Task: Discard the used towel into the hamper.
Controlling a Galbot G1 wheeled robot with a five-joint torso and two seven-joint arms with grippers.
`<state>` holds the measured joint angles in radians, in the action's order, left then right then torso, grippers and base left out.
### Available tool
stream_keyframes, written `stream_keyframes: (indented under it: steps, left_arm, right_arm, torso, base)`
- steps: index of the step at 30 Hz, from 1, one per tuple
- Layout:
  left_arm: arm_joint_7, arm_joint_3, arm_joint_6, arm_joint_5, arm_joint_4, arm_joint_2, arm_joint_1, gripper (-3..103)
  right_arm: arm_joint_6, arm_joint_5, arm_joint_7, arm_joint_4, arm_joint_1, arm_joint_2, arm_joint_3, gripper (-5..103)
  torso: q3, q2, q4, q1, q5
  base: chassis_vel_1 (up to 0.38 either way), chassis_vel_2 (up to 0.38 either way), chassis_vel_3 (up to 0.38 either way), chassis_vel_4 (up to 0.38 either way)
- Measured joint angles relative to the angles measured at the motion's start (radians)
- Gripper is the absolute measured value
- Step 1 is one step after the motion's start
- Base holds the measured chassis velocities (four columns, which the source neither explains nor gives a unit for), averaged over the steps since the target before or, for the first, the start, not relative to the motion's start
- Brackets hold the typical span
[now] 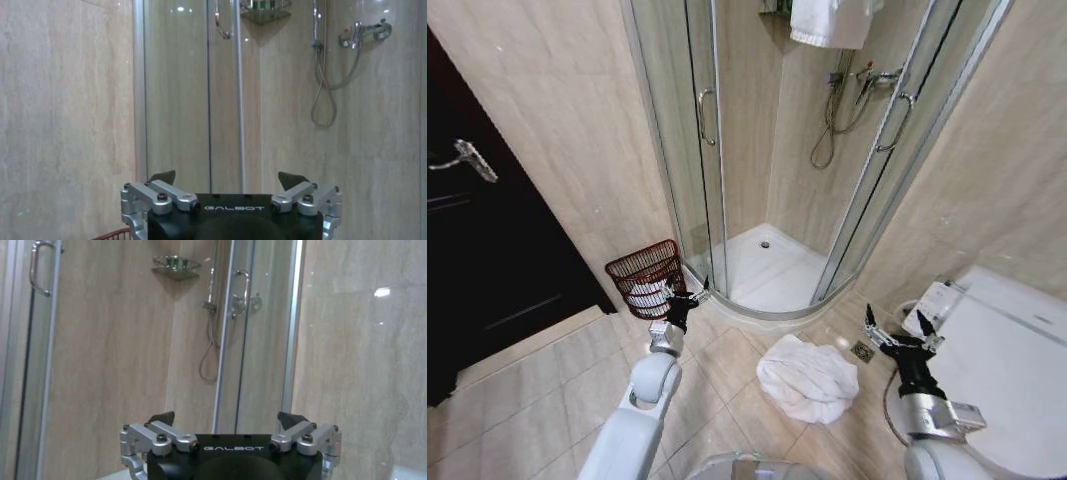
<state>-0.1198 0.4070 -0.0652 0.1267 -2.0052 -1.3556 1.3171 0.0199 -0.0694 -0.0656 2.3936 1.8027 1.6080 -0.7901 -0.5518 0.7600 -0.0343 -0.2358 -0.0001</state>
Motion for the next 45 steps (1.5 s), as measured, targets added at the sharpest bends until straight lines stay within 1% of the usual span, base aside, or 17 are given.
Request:
stream_keyframes:
  steps: [4,7,10,12,15,17,19,21,29,31,32,34,37,42,45]
  left_arm:
    - [0.0,-0.008,-0.007,-0.002,-0.007,-0.002,0.001,100]
    - [0.0,-0.008,-0.007,-0.002,-0.009,-0.002,0.002,100]
    - [0.001,-0.008,-0.008,-0.001,-0.01,0.003,0.005,100]
    - [0.001,-0.008,-0.008,-0.001,-0.01,0.004,0.005,100]
    - [0.001,-0.005,-0.013,0.003,-0.01,0.008,0.003,100]
    - [0.001,-0.005,-0.013,0.003,-0.011,0.008,0.003,100]
    - [0.001,-0.005,-0.014,0.006,-0.013,0.008,0.004,100]
    - [0.001,-0.005,-0.014,0.006,-0.013,0.008,0.004,100]
    - [0.002,-0.006,-0.014,0.007,-0.012,0.009,0.0,100]
    - [0.003,-0.006,-0.015,0.007,-0.012,0.009,0.0,100]
    - [0.003,-0.006,-0.015,0.009,-0.012,0.01,-0.001,100]
    - [0.003,-0.005,-0.015,0.01,-0.012,0.01,-0.001,100]
    - [0.003,-0.002,-0.015,0.013,-0.012,0.011,-0.001,100]
    - [0.004,-0.002,-0.015,0.014,-0.012,0.011,-0.002,100]
    - [0.004,-0.002,-0.015,0.014,-0.012,0.01,-0.002,100]
  right_arm:
    - [-0.003,0.004,0.008,0.015,0.019,0.0,0.006,100]
    - [-0.003,0.003,0.01,0.016,0.02,0.0,0.005,100]
    - [-0.003,0.003,0.012,0.016,0.017,0.0,0.003,100]
    - [-0.003,0.003,0.012,0.015,0.017,0.0,0.003,100]
    - [0.002,0.004,0.012,0.007,0.017,0.0,0.006,100]
    - [0.002,0.004,0.012,0.006,0.017,0.0,0.006,100]
    - [0.004,0.007,0.012,0.003,0.015,0.0,0.008,100]
    - [0.004,0.007,0.012,0.003,0.015,0.0,0.009,100]
    - [0.004,0.011,0.009,0.003,0.01,0.0,0.009,100]
    - [0.004,0.011,0.009,0.003,0.01,0.0,0.009,100]
    - [0.002,0.011,0.009,0.004,0.008,0.0,0.009,100]
    - [0.002,0.011,0.009,0.004,0.007,0.0,0.009,100]
    - [0.0,0.013,0.009,0.006,0.006,0.0,0.01,100]
    - [0.0,0.014,0.009,0.007,0.004,0.0,0.011,100]
    - [-0.004,0.014,0.009,0.009,0.002,0.0,0.011,100]
  torso:
    - [-0.014,0.023,0.0,-0.009,0.0]
    - [-0.018,0.03,0.0,-0.012,0.0001]
    - [-0.029,0.05,0.0,-0.021,0.0001]
    - [-0.03,0.052,0.0,-0.022,0.0001]
    - [-0.041,0.072,0.0,-0.031,0.0001]
    - [-0.042,0.073,0.0,-0.032,0.0]
    - [-0.051,0.09,0.0,-0.039,0.0001]
    - [-0.053,0.093,0.0,-0.04,0.0001]
    - [-0.077,0.135,0.0,-0.059,0.0001]
    - [-0.078,0.138,0.0,-0.06,0.0001]
    - [-0.084,0.148,0.0,-0.064,0.0001]
    - [-0.087,0.152,0.0,-0.066,0.0001]
    - [-0.099,0.174,0.0,-0.075,0.0001]
    - [-0.107,0.189,0.0,-0.082,0.0001]
    - [-0.119,0.209,0.0,-0.091,0.0001]
  base:
    - [0.0,0.0,0.0,0.0]
    - [0.0,0.0,0.0,0.0]
    - [0.0,0.0,0.0,0.0]
    - [0.0,0.0,0.0,0.0]
    - [0.0,0.0,0.0,0.0]
    - [0.0,0.0,0.0,0.0]
    - [0.0,0.0,0.0,0.0]
    - [0.0,0.0,0.0,0.0]
    - [0.0,0.0,0.0,0.0]
    - [0.0,0.0,0.0,0.0]
    - [0.0,0.0,0.0,0.0]
    - [0.0,0.0,0.0,0.0]
    - [0.0,0.0,0.0,0.0]
    - [0.0,0.0,0.0,0.0]
    - [0.0,0.0,0.0,0.0]
